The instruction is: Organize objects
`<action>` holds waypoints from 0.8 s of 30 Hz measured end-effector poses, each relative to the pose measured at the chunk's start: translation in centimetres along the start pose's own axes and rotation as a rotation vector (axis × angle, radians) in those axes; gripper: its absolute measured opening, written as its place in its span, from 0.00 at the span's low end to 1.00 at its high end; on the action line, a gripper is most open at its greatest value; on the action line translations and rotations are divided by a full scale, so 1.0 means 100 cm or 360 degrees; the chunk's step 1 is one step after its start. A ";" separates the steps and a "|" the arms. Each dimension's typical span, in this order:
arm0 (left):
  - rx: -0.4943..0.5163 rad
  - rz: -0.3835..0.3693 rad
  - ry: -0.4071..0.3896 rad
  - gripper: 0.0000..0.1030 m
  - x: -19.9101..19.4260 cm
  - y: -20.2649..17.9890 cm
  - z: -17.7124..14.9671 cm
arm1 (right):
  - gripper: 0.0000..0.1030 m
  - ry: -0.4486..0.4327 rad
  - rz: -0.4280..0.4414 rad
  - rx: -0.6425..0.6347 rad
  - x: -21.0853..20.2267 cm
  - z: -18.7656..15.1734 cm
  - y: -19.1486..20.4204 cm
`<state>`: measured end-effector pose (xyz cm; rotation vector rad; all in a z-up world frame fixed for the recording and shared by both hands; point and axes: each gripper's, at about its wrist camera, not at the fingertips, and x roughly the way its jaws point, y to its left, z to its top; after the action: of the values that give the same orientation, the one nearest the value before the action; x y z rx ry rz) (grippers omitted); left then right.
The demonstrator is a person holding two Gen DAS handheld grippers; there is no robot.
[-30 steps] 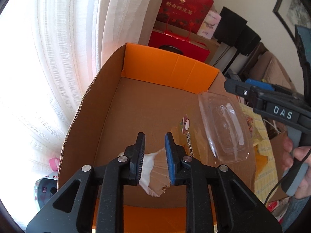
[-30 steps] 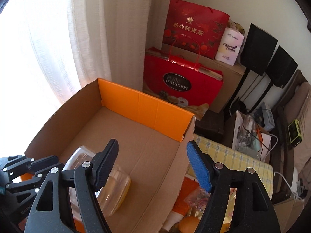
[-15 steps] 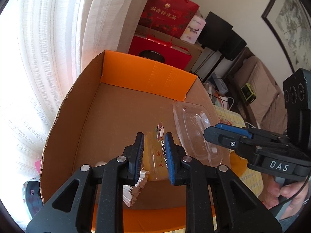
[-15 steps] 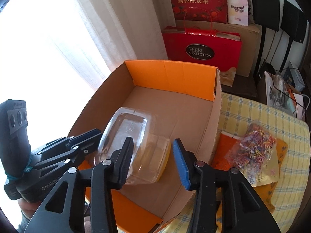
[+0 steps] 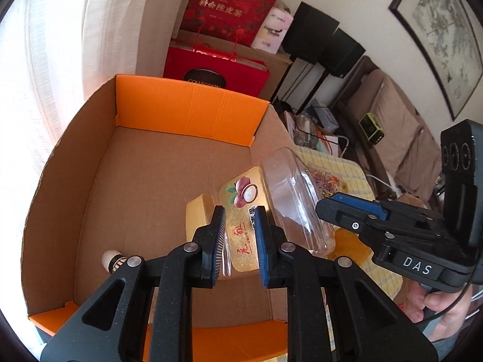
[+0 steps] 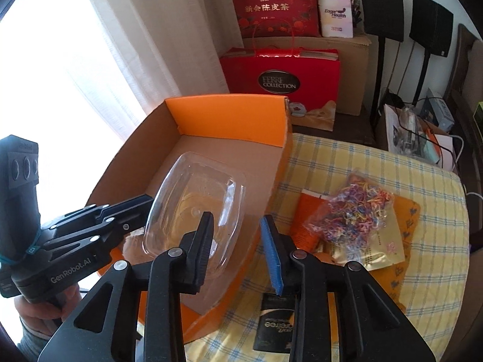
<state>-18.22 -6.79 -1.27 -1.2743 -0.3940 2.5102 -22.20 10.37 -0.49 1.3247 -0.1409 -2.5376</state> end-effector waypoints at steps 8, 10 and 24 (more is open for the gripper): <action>0.0011 0.0035 0.0000 0.16 -0.002 -0.003 -0.003 | 0.29 -0.0005 -0.0110 -0.0064 0.005 -0.008 -0.003; -0.0008 0.0056 -0.0016 0.16 -0.007 0.004 -0.003 | 0.29 0.0012 -0.0169 -0.0124 0.012 -0.010 0.006; -0.0096 0.0177 -0.0067 0.20 -0.030 0.048 -0.008 | 0.29 0.0052 -0.0346 -0.0248 0.036 -0.024 0.025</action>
<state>-16.53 -12.28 -1.37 -1.3014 -0.4229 2.6399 -21.68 7.07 -4.18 1.3858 0.2150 -2.6365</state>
